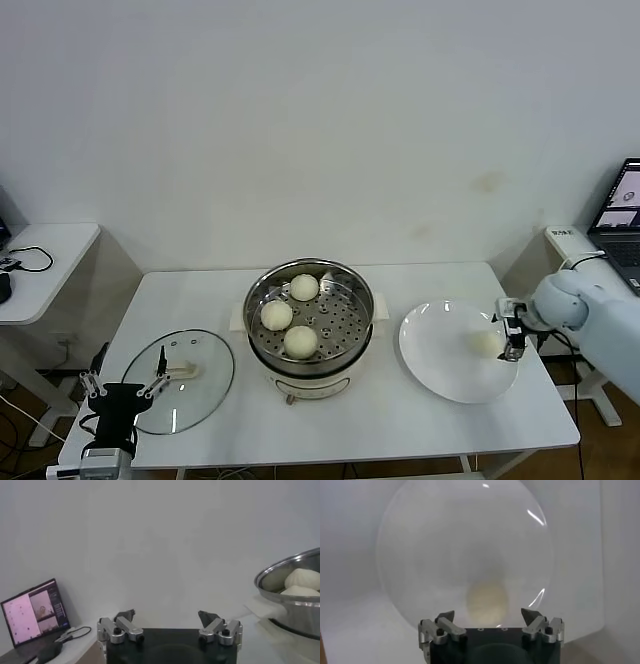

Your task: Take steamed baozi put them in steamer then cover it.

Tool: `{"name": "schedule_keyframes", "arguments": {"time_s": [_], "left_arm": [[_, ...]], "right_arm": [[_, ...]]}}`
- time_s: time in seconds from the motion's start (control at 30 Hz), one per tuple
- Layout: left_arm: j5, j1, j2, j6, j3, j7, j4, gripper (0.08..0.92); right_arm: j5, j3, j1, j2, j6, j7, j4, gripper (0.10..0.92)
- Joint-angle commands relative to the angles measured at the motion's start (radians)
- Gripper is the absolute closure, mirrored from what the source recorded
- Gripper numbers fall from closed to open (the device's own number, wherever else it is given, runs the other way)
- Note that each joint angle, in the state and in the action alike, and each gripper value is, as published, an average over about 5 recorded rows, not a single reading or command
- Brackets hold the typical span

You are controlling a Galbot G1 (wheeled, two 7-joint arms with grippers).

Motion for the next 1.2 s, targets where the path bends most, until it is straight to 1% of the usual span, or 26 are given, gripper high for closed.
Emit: {"name": "schedule_keyframes", "arguments": {"time_s": [0.03, 0.2, 0.37, 0.57, 0.8, 1.0, 1.13, 1.2], "left_arm": [[0.000, 0.002, -0.001, 0.001, -0.001, 0.000, -0.002, 0.177], [0.002, 0.004, -0.005, 0.001, -0.001, 0.000, 0.000, 0.177], [0.002, 0.004, -0.005, 0.000, -0.002, 0.000, 0.002, 0.177], [0.001, 0.005, -0.007, 0.000, -0.002, 0.001, 0.003, 0.177], [0.003, 0.004, -0.011, 0.000, 0.001, 0.000, 0.005, 0.177], [0.004, 0.008, -0.012, -0.001, 0.000, 0.000, 0.002, 0.177], [0.005, 0.010, -0.012, -0.001, 0.000, 0.000, 0.000, 0.177], [0.005, 0.011, -0.011, -0.001, -0.001, 0.000, -0.001, 0.177]], "right_arm": [[-0.056, 0.048, -0.043, 0.081, 0.019, 0.012, -0.108, 0.203], [-0.064, 0.057, -0.039, 0.117, 0.026, 0.028, -0.150, 0.204], [-0.071, 0.060, -0.044, 0.140, 0.022, 0.028, -0.161, 0.213], [-0.081, 0.060, -0.044, 0.143, 0.019, 0.028, -0.167, 0.243], [-0.086, 0.065, -0.042, 0.139, 0.018, 0.021, -0.167, 0.303], [-0.089, 0.064, -0.037, 0.140, 0.019, 0.000, -0.165, 0.377], [-0.074, 0.054, -0.011, 0.124, 0.017, -0.013, -0.148, 0.428], [-0.057, 0.043, 0.011, 0.107, 0.014, -0.021, -0.129, 0.441]]}}
